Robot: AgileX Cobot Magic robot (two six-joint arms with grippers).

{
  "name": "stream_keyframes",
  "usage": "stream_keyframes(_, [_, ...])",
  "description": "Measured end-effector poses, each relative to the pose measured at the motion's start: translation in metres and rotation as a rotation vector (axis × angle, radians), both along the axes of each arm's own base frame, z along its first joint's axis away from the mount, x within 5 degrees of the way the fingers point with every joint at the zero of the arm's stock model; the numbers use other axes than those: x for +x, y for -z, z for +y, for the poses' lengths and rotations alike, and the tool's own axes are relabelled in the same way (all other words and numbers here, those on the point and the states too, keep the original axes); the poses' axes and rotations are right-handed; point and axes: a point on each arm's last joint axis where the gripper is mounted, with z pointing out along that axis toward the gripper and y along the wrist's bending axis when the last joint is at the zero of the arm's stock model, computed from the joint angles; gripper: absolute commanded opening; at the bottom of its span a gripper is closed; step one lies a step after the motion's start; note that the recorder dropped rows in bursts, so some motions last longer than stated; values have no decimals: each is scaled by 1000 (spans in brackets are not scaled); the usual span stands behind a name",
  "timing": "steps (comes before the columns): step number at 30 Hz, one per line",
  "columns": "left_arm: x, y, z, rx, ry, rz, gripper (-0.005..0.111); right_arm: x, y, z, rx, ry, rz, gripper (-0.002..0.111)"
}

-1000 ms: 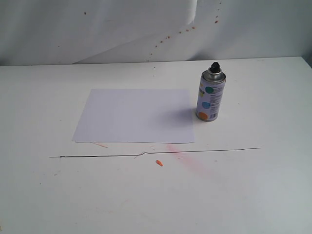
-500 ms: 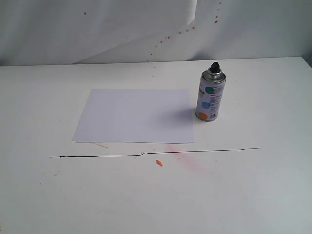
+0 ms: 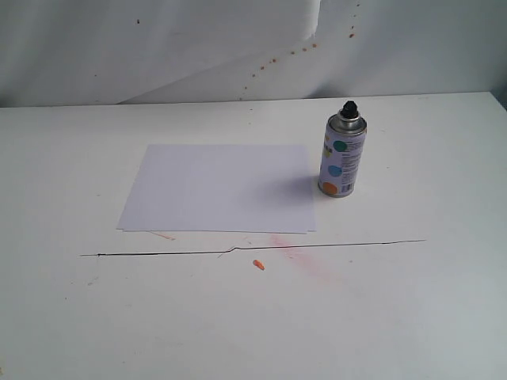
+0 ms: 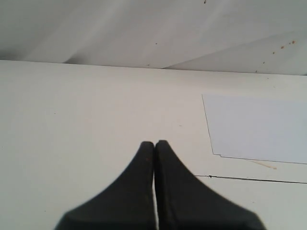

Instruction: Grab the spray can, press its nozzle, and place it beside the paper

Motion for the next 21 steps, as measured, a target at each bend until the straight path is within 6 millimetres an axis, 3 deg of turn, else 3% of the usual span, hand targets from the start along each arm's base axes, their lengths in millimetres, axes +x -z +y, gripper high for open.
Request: stream_keyframes(21, [0, 0, -3, 4, 59, 0, 0, 0, 0, 0, 0, 0, 0, 0])
